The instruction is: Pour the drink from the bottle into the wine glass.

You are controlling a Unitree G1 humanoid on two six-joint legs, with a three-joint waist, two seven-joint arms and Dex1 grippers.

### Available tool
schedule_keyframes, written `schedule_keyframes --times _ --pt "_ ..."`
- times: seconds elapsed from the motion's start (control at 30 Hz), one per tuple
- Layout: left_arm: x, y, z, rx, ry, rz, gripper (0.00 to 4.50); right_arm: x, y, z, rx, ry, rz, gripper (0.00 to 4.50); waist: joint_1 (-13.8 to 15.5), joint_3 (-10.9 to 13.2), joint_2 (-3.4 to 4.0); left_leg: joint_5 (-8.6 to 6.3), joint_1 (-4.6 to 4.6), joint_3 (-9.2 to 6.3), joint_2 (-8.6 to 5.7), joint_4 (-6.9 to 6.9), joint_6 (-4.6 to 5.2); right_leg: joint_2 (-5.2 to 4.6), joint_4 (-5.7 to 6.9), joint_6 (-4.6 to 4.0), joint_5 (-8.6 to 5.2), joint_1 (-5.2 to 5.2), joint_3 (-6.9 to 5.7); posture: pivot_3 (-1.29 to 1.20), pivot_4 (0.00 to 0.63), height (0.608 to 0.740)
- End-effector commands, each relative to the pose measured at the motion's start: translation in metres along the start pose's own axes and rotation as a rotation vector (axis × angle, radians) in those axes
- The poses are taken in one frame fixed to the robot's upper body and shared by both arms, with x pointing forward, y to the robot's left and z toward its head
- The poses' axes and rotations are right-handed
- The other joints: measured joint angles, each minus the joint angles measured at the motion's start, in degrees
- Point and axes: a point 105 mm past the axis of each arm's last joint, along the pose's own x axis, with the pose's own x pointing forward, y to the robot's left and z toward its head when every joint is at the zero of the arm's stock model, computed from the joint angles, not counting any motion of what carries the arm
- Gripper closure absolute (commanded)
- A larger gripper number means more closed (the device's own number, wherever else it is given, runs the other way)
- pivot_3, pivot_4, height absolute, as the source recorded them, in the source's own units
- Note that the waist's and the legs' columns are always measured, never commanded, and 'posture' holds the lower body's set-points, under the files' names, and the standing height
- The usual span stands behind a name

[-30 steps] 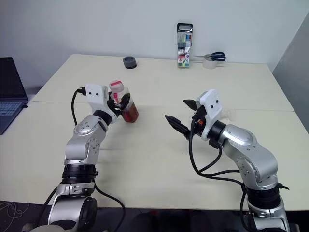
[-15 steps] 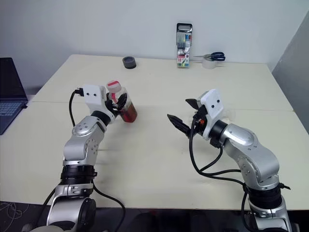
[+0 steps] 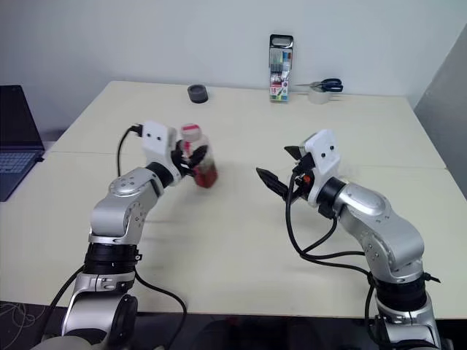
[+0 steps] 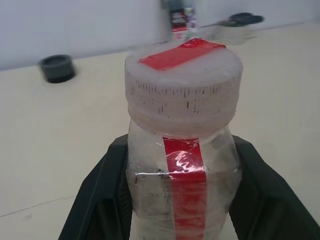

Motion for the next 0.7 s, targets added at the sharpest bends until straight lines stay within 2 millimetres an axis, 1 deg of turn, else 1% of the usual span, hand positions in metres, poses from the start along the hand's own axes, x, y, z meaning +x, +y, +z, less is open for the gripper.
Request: schedule_keyframes --times 0.03,0.1,0.17,0.27,0.33,0.47,0.57,0.7 --pt "-0.003 -0.038 0.042 0.029 -0.106 -0.233 2.44 0.001 0.005 0.020 -0.002 -0.064 -0.012 0.00 -0.03 0.00 0.00 0.00 0.00 0.00 0.00 0.00 0.00 0.00 -0.01 0.00 0.00 0.00 0.00 0.00 0.150 0.740" --pt "-0.008 -0.056 0.045 0.023 -0.101 -0.364 2.44 0.004 0.008 0.025 0.013 -0.083 -0.015 0.00 -0.11 0.01 0.03 0.00 -0.01 0.01 0.00 -0.02 0.00 0.00 0.00 0.00 0.00 -0.03 0.01 0.00 0.150 0.740" --pt "-0.013 -0.069 0.046 0.056 -0.089 -0.466 2.44 0.005 0.012 0.029 0.025 -0.092 -0.011 0.00 -0.34 0.02 0.04 0.00 -0.01 0.03 0.00 -0.05 -0.01 0.01 0.01 0.00 0.00 -0.05 0.04 0.00 0.150 0.740" --pt "-0.016 -0.075 0.046 0.090 -0.079 -0.540 2.44 0.005 0.015 0.029 0.032 -0.088 -0.009 0.00 -0.42 0.03 0.07 0.01 0.03 0.05 0.00 -0.10 -0.01 0.01 0.01 -0.01 0.00 -0.06 0.06 0.00 0.150 0.740" --pt "-0.019 -0.083 0.043 0.102 -0.065 -0.619 2.44 0.005 0.014 0.027 0.026 -0.075 -0.033 0.00 -0.44 0.04 0.07 0.01 0.04 0.06 0.00 -0.11 0.00 0.01 0.02 -0.01 0.00 -0.06 0.07 0.00 0.150 0.740" --pt "-0.018 -0.088 0.043 0.127 -0.055 -0.669 2.44 0.006 0.018 0.026 0.038 -0.075 -0.040 0.00 -0.44 0.05 0.09 0.01 0.03 0.06 -0.01 -0.11 0.00 0.01 0.00 -0.01 -0.01 -0.06 0.06 0.00 0.150 0.740" --pt "-0.015 -0.092 0.047 0.142 -0.066 -0.695 2.44 0.008 0.028 0.021 0.068 -0.071 -0.032 0.00 -0.43 0.05 0.09 0.01 0.01 0.05 -0.01 -0.11 0.00 0.01 0.00 -0.01 -0.01 -0.07 0.06 0.00 0.150 0.740" --pt "-0.012 -0.096 0.051 0.149 -0.079 -0.713 2.44 0.012 0.033 0.019 0.102 -0.082 -0.045 0.00 -0.54 0.05 0.09 0.01 0.01 0.09 -0.01 -0.14 0.01 0.01 0.01 -0.01 -0.01 -0.10 0.10 0.00 0.150 0.740"
